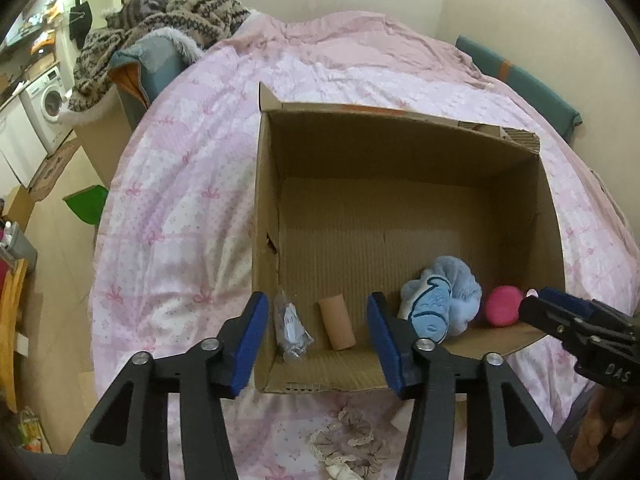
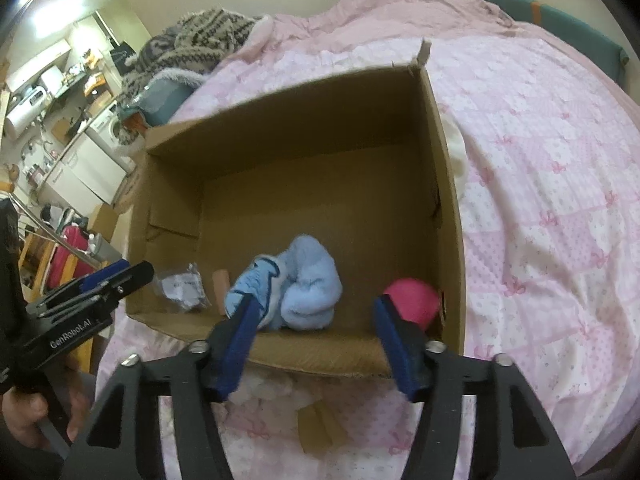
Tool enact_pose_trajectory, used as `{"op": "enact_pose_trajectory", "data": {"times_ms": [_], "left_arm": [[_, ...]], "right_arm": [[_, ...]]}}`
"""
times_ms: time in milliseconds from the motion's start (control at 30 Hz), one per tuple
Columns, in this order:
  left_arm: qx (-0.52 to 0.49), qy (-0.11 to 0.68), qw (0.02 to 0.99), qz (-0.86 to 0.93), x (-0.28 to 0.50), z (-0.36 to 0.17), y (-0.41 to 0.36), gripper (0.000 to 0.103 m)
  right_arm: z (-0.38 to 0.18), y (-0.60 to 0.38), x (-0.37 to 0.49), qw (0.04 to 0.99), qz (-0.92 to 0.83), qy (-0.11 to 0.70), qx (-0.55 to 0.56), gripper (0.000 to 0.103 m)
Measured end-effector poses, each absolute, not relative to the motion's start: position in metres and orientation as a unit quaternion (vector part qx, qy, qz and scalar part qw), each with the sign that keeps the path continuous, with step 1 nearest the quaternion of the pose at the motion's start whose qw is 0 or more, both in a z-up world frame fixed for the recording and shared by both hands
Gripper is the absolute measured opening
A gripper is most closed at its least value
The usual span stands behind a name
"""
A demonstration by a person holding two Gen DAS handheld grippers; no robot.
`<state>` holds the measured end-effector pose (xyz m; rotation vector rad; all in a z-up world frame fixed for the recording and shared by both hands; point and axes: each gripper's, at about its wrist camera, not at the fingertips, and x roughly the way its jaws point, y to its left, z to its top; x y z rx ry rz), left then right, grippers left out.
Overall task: Organize soft objects
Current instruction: 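Move both tools back out of the box toward the items on the bed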
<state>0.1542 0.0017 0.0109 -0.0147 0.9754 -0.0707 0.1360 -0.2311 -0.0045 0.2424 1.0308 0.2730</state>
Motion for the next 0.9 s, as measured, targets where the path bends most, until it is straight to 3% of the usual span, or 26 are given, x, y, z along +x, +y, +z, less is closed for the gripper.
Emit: {"op": "enact_pose_trajectory", "data": {"times_ms": [100,900], "left_arm": [[0.005,0.458,0.889,-0.023,0.152,0.016,0.001,0.060],[-0.009,0.445,0.895,0.013,0.100,0.039,0.022,0.062]], "right_arm": [[0.002,-0.234,0.133,0.860,0.131,0.477,0.124,0.074],[0.019,-0.245,0.097,0.865,0.117,0.469,0.137,0.075]]}}
